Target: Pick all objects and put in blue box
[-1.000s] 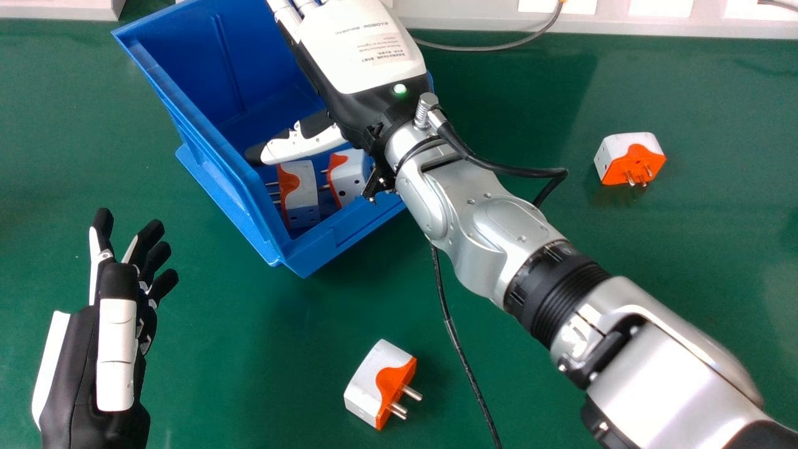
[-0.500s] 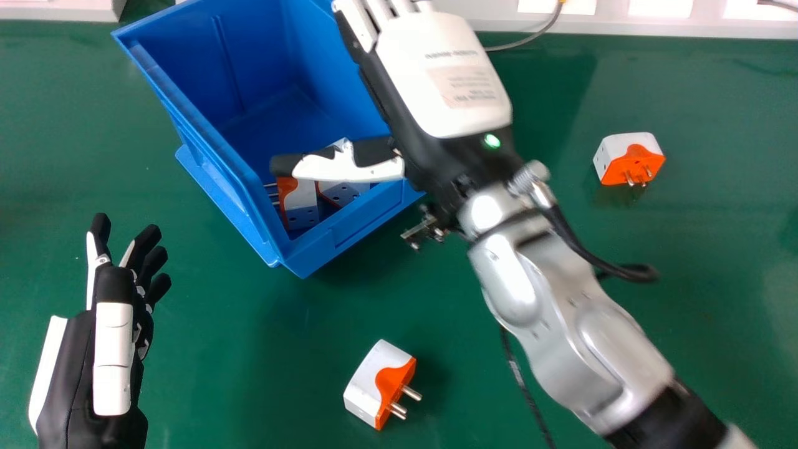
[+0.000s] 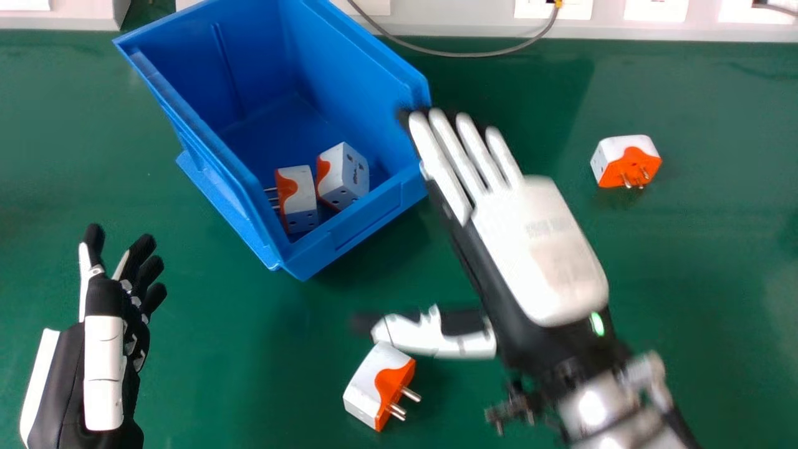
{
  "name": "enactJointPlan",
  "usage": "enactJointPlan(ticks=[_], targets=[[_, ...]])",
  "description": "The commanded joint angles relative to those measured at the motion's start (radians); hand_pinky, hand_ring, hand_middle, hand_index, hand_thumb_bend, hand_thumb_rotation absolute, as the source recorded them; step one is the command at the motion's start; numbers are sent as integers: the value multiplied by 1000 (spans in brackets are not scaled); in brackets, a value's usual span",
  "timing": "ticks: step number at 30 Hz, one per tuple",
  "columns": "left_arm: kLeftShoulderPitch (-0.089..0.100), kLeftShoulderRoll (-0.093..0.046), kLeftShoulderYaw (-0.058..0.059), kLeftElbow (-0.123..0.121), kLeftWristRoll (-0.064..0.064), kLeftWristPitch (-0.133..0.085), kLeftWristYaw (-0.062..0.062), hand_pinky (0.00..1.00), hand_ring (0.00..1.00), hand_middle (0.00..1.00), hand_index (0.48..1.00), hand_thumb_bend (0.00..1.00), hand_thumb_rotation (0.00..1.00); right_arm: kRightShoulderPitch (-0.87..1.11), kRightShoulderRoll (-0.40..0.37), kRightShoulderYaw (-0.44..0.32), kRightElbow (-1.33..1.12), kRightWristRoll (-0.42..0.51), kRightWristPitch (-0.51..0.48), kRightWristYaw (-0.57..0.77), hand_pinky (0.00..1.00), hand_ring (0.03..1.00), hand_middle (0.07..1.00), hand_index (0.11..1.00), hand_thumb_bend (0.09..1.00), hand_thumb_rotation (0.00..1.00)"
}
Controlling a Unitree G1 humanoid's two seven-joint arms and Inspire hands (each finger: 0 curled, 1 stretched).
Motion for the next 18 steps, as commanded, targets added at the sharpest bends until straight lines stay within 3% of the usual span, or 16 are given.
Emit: enactJointPlan(ticks=[1,3,6,14,18], targets=[[0,1,4,4,-4,-31,-6,960,964,954,1000,919,1000,26,-9,-9,-8,-14,-42,-27,1000,1000,1000,1000,570,625],[-6,1,4,28,-9,-43,-14,956,963,953,1000,915,1000,67,-17,0,14,-40,-49,-33,1000,1000,1000,1000,567,628],[-12,1,5,45,-13,-55,-22,951,961,953,1000,907,1000,99,-7,13,42,-79,-41,-37,1000,1000,1000,1000,564,635],[-6,-3,0,26,-8,-50,-16,943,958,951,1000,916,1000,128,37,54,159,-132,-1,2,1000,1000,1000,1000,564,646],[-13,2,4,39,-13,-55,-21,939,957,951,1000,919,1000,99,64,68,187,-140,32,49,1000,1000,1000,1000,568,639]])
